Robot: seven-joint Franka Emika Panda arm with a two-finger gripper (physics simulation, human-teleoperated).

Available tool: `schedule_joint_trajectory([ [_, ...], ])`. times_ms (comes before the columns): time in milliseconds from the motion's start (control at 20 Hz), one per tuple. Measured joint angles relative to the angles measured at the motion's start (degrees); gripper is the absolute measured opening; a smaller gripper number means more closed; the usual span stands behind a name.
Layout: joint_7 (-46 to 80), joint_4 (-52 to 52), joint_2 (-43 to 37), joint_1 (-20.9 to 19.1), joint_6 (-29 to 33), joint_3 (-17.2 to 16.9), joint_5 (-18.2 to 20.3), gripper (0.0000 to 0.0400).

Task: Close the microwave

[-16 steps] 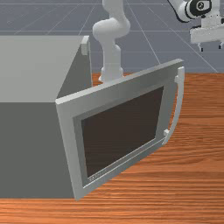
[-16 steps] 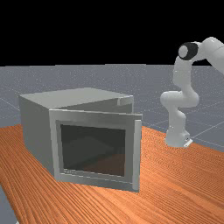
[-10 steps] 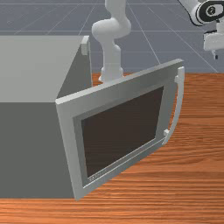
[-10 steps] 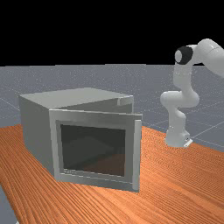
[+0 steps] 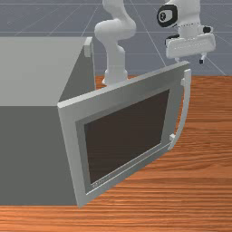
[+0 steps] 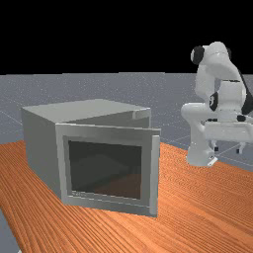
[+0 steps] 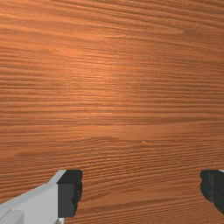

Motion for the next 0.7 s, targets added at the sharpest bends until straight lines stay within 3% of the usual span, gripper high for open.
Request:
schedule_joint_trajectory([
  [150, 5.6, -4.6, -4.3, -3.0, 1.1, -1.0, -1.5, 0.04],
  [200, 10.4, -4.0, -4.5, -5.4, -1.1, 1.2, -4.8, 0.04],
  [250, 9.0, -3.9, -4.0, -5.0, 0.2, 0.1, -3.5, 0.04],
  [700, 5.0, 24.9, 20.5, -8.9, -3.8, -5.9, -6.0, 0.04],
])
